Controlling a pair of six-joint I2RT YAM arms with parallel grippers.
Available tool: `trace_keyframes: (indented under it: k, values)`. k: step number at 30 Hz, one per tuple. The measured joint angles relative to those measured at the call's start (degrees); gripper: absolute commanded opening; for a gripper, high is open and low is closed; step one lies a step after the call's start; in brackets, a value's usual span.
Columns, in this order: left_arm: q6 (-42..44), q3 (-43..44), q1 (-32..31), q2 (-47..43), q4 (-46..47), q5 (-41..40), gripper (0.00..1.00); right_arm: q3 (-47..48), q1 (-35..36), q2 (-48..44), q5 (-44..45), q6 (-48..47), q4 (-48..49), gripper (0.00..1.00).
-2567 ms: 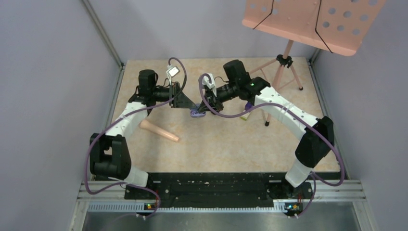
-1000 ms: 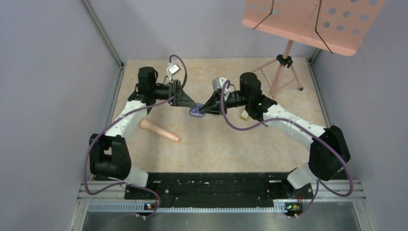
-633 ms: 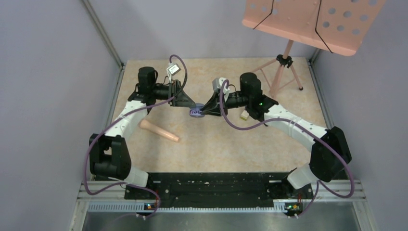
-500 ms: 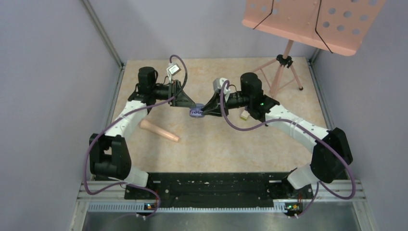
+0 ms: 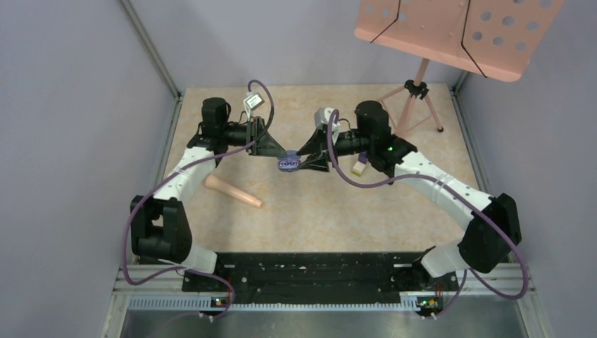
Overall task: Insert the wireless bluetooth earbuds into the charging case
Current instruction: Place the earbud in the charging case, then close the charging case.
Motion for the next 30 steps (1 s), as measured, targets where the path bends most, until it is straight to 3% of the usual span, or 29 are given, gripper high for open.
trace_keyframes:
  k: [6, 13, 21, 30]
  values:
    - [0.17, 0.0, -0.31, 0.17, 0.0, 0.96, 0.0, -0.17, -1.14, -5.09, 3.87, 0.2, -2.05, 0.44]
    - [1.86, 2.73, -0.42, 3.65, -3.19, 3.06, 0.0, -6.73, -2.01, -7.15, 8.74, 4.94, -0.52, 0.6]
    - [6.8, 6.56, -0.48, 4.35, -9.46, 3.52, 0.0, -8.31, -2.19, -2.89, 8.22, 10.08, 2.78, 0.6]
    - [7.17, 6.78, -0.48, 4.35, -9.49, 2.97, 0.0, -8.31, -2.21, 1.62, 4.98, 20.87, 12.87, 0.55]
